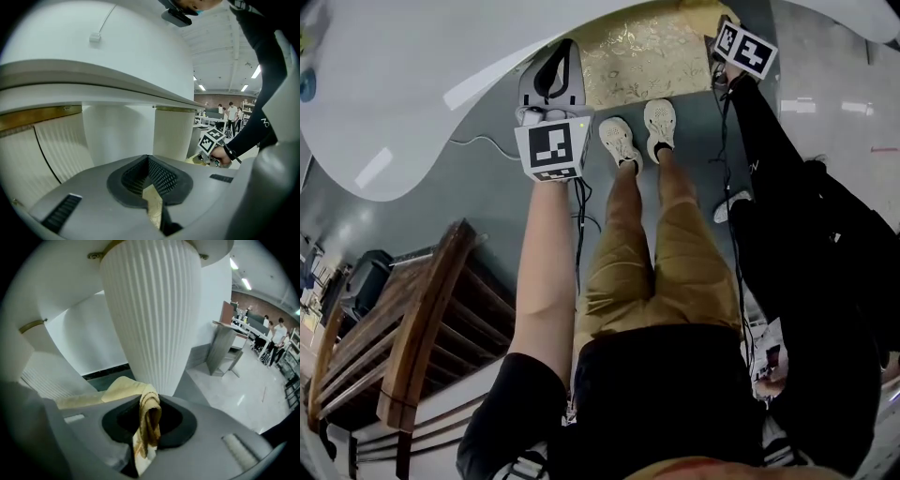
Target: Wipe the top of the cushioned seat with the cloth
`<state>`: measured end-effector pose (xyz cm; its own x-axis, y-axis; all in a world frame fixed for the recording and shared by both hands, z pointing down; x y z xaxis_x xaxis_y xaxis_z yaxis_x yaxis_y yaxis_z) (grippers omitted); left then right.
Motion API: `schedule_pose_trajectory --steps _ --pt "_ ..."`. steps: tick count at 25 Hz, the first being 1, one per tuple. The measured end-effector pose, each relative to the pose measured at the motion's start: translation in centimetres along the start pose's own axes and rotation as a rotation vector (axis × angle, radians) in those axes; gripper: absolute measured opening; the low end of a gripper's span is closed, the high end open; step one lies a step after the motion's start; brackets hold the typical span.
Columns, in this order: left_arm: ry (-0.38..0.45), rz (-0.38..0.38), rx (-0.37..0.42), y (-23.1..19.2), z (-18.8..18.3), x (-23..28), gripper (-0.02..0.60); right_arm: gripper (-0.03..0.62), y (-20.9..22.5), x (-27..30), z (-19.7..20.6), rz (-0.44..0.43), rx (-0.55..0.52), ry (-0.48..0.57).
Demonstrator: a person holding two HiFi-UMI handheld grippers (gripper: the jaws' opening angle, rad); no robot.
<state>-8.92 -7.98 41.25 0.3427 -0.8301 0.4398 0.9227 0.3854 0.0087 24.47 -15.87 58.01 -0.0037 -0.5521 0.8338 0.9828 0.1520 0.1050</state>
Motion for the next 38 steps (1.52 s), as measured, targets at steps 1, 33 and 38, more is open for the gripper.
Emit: schedule_pose_trajectory --steps 1,33,38 --pt "-0.001 -0.003 0.0 0.0 -0.1 0.0 0.006 0.057 0.9 -0.4 -0.3 0.035 0.0 0.01" --pt "-0.007 -0.156 -0.045 -8.0 4.5 -9.3 0.006 0.057 -32.3 -6.1 14.3 -0.589 -0.239 -0.172" --pt "0.001 -0.154 -0.05 -7.6 4.9 -9.2 0.006 0.057 -29.4 -4.7 13.4 -0.511 -0.248 -0.157"
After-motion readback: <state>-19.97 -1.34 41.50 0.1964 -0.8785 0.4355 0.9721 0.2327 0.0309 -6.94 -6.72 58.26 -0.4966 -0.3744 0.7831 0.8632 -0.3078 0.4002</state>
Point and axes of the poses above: the fingertips, and each gripper's own axes: x forward along the fingers, y to its right, z out of its underside, the point moved 5 cm from there along -x, backward along the fingers, and after that the axes turned 3 degrees about x, right-handed, at the moved point
